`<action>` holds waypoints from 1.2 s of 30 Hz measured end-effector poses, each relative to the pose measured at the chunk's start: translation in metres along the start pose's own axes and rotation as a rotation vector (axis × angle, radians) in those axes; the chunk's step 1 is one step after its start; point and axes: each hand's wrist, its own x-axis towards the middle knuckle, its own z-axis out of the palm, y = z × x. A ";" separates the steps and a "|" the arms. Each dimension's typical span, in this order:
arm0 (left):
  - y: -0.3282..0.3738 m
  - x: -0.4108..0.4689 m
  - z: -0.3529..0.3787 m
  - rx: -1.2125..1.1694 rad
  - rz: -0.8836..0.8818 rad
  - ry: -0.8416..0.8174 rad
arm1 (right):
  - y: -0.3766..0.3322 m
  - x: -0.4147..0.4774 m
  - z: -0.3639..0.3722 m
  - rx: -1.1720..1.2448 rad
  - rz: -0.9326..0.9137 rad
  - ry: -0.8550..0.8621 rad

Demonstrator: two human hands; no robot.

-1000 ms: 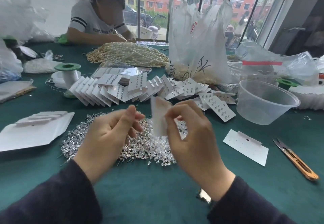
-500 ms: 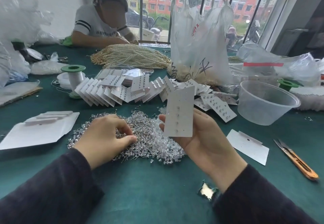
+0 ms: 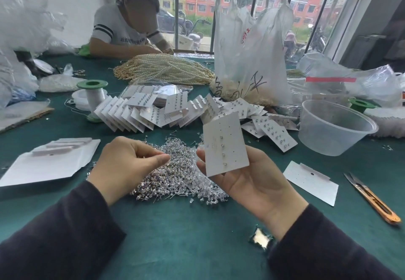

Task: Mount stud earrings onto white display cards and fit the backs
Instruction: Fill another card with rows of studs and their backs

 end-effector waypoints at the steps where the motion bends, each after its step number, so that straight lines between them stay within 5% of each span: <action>1: 0.001 0.000 0.000 -0.031 -0.010 0.006 | 0.001 0.000 0.000 -0.001 0.009 -0.003; 21: 0.000 0.001 0.000 -0.252 -0.112 -0.110 | 0.002 0.004 -0.004 0.005 0.053 -0.014; 36: -0.006 0.003 0.002 -0.100 0.013 -0.015 | 0.004 0.003 -0.005 -0.025 0.076 -0.033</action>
